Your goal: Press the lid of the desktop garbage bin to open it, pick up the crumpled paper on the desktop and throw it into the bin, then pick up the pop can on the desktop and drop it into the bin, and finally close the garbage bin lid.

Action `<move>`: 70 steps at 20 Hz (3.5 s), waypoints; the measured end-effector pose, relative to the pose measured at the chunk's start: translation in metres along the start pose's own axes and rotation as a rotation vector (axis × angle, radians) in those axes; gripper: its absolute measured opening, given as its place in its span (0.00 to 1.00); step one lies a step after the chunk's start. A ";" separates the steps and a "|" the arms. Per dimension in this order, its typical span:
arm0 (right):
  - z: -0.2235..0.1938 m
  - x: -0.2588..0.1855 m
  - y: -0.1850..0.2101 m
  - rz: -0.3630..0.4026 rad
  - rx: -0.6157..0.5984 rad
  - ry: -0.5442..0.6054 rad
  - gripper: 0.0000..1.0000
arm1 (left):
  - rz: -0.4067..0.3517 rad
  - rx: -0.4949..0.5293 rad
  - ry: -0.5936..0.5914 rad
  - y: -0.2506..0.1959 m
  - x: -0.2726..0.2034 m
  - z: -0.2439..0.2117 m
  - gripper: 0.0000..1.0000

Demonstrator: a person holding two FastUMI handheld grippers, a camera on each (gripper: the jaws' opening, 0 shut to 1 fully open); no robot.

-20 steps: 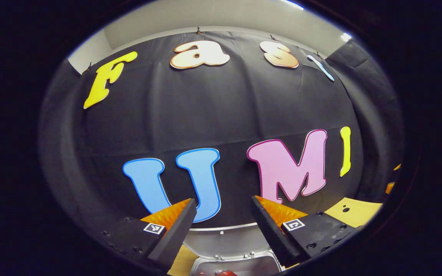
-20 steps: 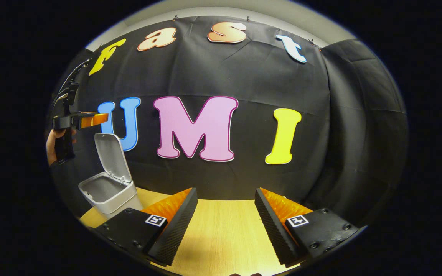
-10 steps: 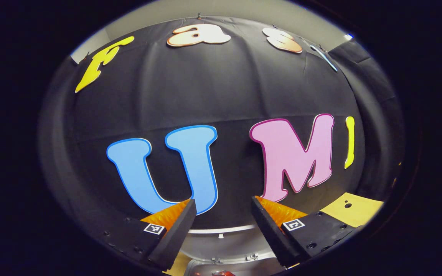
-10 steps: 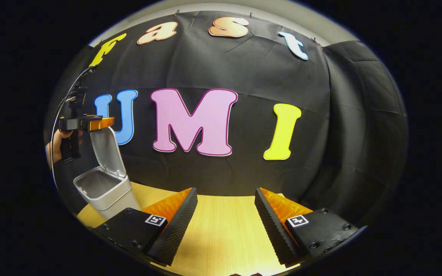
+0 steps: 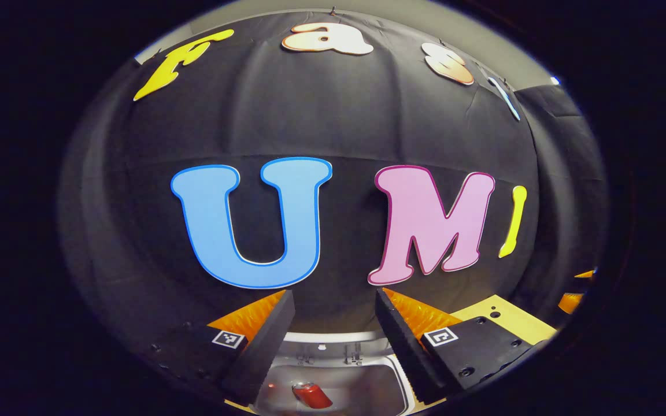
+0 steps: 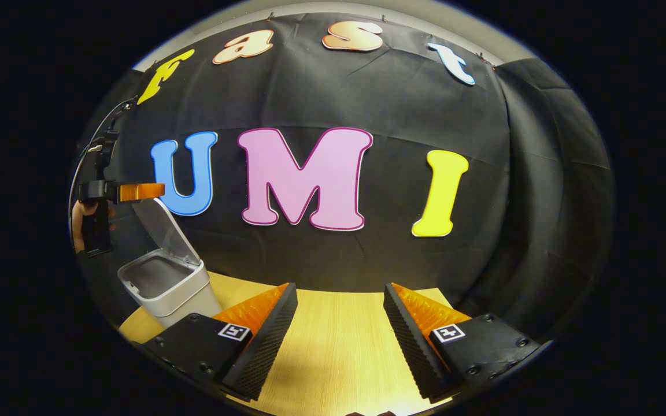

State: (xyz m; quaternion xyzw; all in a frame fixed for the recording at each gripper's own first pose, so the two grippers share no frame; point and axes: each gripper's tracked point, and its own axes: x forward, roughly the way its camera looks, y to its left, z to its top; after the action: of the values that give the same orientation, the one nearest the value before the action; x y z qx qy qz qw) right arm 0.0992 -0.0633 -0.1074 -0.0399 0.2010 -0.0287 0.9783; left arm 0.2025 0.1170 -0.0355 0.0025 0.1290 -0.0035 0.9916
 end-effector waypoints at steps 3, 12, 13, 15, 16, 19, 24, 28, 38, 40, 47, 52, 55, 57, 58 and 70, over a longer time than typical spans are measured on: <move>-0.012 -0.001 0.010 0.033 0.008 0.034 0.98 | 0.018 -0.040 0.017 0.001 -0.025 -0.018 0.97; -0.041 -0.014 0.020 0.072 0.028 0.120 0.98 | 0.025 -0.032 0.001 -0.005 -0.075 -0.098 0.97; -0.046 -0.017 0.022 0.075 0.032 0.131 0.98 | 0.027 -0.036 0.014 -0.005 -0.079 -0.108 0.97; -0.056 -0.022 0.021 0.076 0.038 0.152 0.98 | 0.033 -0.043 0.035 -0.006 -0.081 -0.126 0.97; -0.059 -0.023 0.021 0.076 0.037 0.160 0.98 | 0.037 -0.037 0.044 -0.006 -0.081 -0.134 0.98; -0.069 -0.029 0.019 0.072 0.026 0.177 0.98 | 0.044 -0.008 0.094 -0.007 -0.082 -0.158 0.98; -0.076 -0.029 0.018 0.069 0.031 0.192 0.98 | 0.025 -0.021 0.082 -0.006 -0.081 -0.168 0.98; -0.077 -0.028 0.019 0.074 0.026 0.191 0.98 | 0.022 0.024 0.060 -0.008 -0.082 -0.173 0.99; -0.075 -0.030 0.022 0.089 0.023 0.180 0.98 | 0.050 0.016 0.005 -0.009 -0.081 -0.172 0.99; -0.072 -0.030 0.020 0.087 0.029 0.169 0.98 | 0.091 0.012 0.013 -0.010 -0.084 -0.165 0.97; -0.038 -0.040 0.017 0.065 0.011 0.007 0.98 | 0.083 -0.117 -0.116 -0.076 -0.113 -0.098 0.96; -0.016 -0.050 0.034 0.157 0.040 -0.091 0.98 | 0.115 -0.060 -0.188 -0.114 -0.139 -0.051 0.96; -0.006 -0.065 0.047 0.236 0.046 -0.155 0.98 | 0.150 -0.054 -0.236 -0.139 -0.164 -0.035 0.96; -0.003 -0.075 0.049 0.260 0.015 -0.196 0.98 | 0.150 -0.059 -0.273 -0.157 -0.182 -0.028 0.96; -0.002 -0.079 0.047 0.252 -0.002 -0.215 0.98 | 0.149 -0.067 -0.282 -0.162 -0.190 -0.027 0.97; 0.008 -0.110 0.088 0.158 -0.048 -0.250 0.98 | 0.103 -0.032 -0.238 -0.125 -0.233 -0.052 0.98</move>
State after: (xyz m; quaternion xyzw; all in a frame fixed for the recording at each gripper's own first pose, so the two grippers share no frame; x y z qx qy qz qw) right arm 0.0049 0.0326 -0.0651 -0.0505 0.0809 0.0585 0.9937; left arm -0.0370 -0.0059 -0.0270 -0.0070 0.0100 0.0491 0.9987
